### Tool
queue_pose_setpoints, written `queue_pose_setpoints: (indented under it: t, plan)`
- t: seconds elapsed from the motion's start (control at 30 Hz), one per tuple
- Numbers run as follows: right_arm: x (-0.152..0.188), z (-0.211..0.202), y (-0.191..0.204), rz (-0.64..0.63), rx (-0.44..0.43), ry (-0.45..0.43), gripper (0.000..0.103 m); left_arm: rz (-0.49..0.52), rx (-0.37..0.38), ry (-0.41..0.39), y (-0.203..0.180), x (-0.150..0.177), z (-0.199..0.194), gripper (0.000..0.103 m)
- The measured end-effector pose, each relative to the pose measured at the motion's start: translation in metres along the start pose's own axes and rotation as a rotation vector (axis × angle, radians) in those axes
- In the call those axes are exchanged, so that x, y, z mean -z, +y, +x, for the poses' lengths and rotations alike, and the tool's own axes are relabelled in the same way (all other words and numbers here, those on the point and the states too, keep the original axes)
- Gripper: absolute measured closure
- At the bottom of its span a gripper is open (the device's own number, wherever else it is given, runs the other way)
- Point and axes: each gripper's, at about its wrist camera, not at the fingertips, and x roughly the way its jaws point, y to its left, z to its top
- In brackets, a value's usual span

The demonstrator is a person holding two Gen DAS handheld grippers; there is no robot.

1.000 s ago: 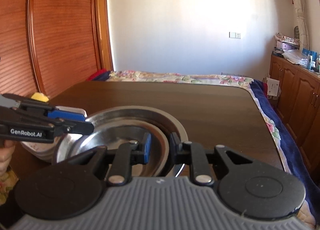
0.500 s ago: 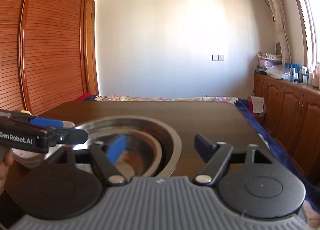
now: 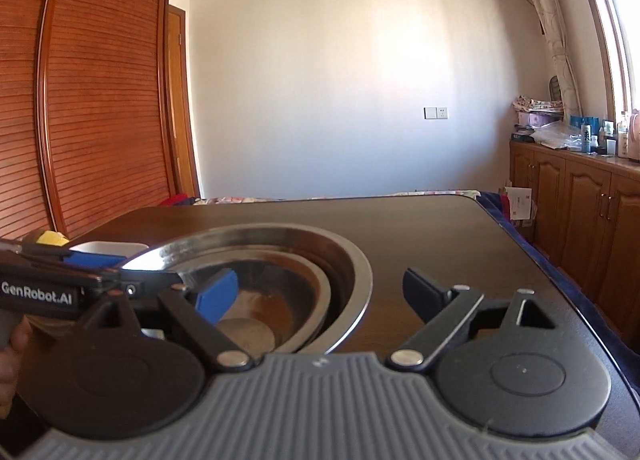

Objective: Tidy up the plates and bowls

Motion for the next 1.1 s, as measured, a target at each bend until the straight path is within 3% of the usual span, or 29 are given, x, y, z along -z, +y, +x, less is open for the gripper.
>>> queue_pose_setpoints:
  t: [0.07,0.23,0.57,0.9,1.1]
  plan:
    - [0.000,0.001,0.000,0.000,0.007,0.005,0.018,-0.007,0.000,0.008,0.003,0.001,0.001,0.045]
    - [0.000,0.005,-0.002,0.017,0.010,0.036,0.043,-0.025,0.007,0.035,0.008,0.004,0.003,0.068]
    - [0.001,0.004,-0.003,0.040,-0.008,0.047,0.064,-0.044,0.031,0.051,0.006,0.002,0.005,0.073]
    - [-0.005,0.004,-0.010,0.148,-0.089,0.059,0.065,-0.092,0.048,0.027,0.020,-0.007,-0.014,0.074]
    - [-0.022,0.002,0.005,0.109,-0.129,0.037,0.065,-0.101,0.015,-0.025,0.038,-0.018,-0.040,0.074]
